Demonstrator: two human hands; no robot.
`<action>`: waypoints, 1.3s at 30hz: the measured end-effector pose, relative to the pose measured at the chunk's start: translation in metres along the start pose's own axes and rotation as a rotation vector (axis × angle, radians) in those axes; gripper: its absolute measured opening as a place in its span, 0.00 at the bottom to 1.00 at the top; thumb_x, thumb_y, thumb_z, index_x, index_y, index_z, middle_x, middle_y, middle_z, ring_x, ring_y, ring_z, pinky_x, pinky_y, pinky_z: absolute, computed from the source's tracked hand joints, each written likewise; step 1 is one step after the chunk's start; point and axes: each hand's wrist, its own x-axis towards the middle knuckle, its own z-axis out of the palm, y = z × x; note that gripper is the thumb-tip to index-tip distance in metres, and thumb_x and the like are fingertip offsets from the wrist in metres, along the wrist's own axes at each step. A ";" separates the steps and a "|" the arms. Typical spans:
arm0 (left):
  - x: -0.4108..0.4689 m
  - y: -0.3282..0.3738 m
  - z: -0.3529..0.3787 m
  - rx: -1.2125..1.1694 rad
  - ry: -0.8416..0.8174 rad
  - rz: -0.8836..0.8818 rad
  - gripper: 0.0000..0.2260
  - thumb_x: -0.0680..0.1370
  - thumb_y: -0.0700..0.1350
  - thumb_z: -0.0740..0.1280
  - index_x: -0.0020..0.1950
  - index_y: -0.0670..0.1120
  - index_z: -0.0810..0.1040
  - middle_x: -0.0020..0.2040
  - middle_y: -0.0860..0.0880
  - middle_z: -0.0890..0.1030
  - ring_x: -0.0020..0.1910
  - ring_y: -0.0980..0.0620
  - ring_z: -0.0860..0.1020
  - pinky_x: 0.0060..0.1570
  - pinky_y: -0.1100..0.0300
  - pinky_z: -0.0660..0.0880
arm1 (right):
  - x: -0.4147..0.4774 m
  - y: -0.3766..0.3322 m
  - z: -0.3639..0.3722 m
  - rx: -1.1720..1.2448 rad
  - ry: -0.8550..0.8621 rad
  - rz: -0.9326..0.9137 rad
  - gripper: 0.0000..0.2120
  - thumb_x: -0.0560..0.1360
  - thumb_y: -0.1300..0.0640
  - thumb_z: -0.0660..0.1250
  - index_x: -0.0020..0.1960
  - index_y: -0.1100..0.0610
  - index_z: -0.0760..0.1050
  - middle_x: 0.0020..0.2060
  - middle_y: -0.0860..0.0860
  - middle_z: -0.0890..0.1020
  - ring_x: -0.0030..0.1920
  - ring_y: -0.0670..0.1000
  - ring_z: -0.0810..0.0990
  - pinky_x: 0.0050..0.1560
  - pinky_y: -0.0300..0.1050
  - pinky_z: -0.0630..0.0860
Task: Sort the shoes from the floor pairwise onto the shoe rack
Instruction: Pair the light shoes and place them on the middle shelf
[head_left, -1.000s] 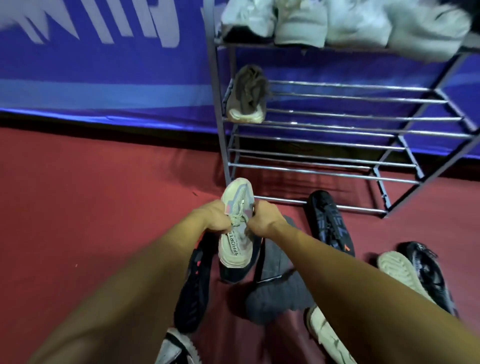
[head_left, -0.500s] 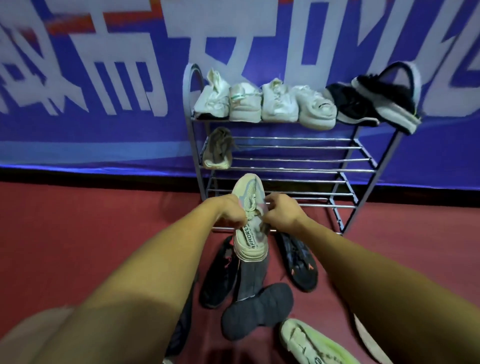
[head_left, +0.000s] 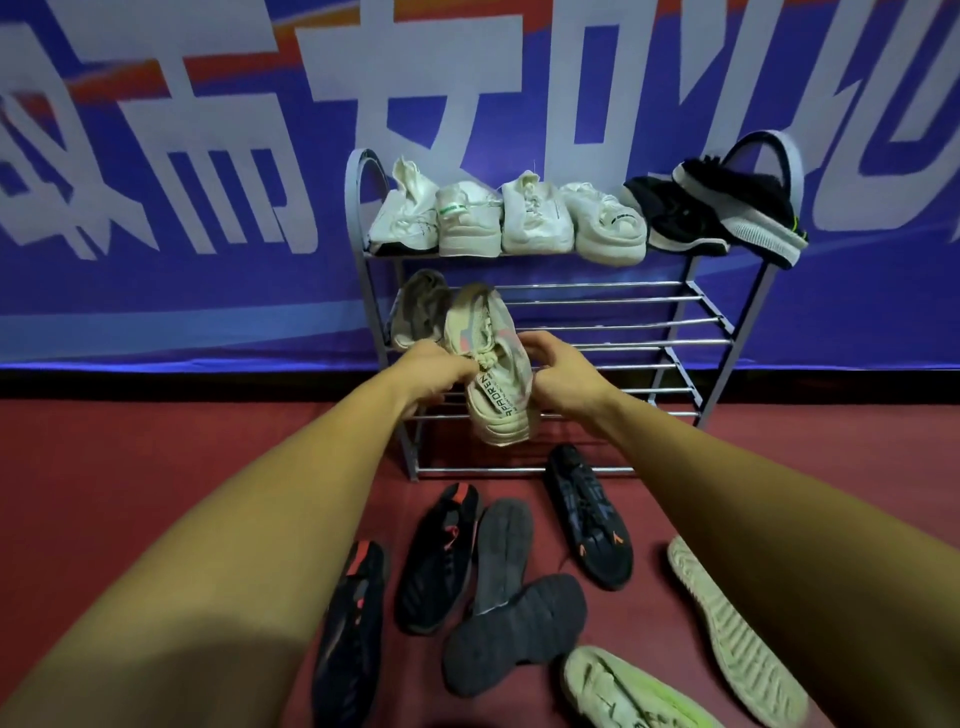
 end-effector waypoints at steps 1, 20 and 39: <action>0.003 -0.003 -0.002 -0.028 -0.014 0.007 0.02 0.68 0.42 0.70 0.35 0.45 0.79 0.35 0.50 0.80 0.40 0.53 0.77 0.40 0.62 0.73 | 0.005 0.002 0.000 -0.031 -0.006 0.000 0.37 0.65 0.49 0.78 0.71 0.53 0.70 0.63 0.46 0.80 0.61 0.48 0.80 0.64 0.52 0.77; 0.083 -0.020 0.000 -0.441 -0.122 0.035 0.27 0.69 0.22 0.63 0.65 0.40 0.74 0.53 0.48 0.82 0.50 0.56 0.80 0.44 0.69 0.78 | 0.104 0.026 0.002 0.371 0.001 0.139 0.35 0.68 0.79 0.60 0.71 0.58 0.69 0.56 0.46 0.81 0.57 0.50 0.80 0.50 0.46 0.76; 0.100 -0.053 0.015 0.006 -0.143 0.094 0.31 0.69 0.36 0.76 0.70 0.48 0.73 0.55 0.53 0.84 0.44 0.66 0.80 0.38 0.71 0.70 | 0.111 0.067 -0.003 0.098 -0.133 0.096 0.28 0.73 0.62 0.73 0.72 0.57 0.72 0.55 0.55 0.84 0.53 0.49 0.83 0.50 0.39 0.78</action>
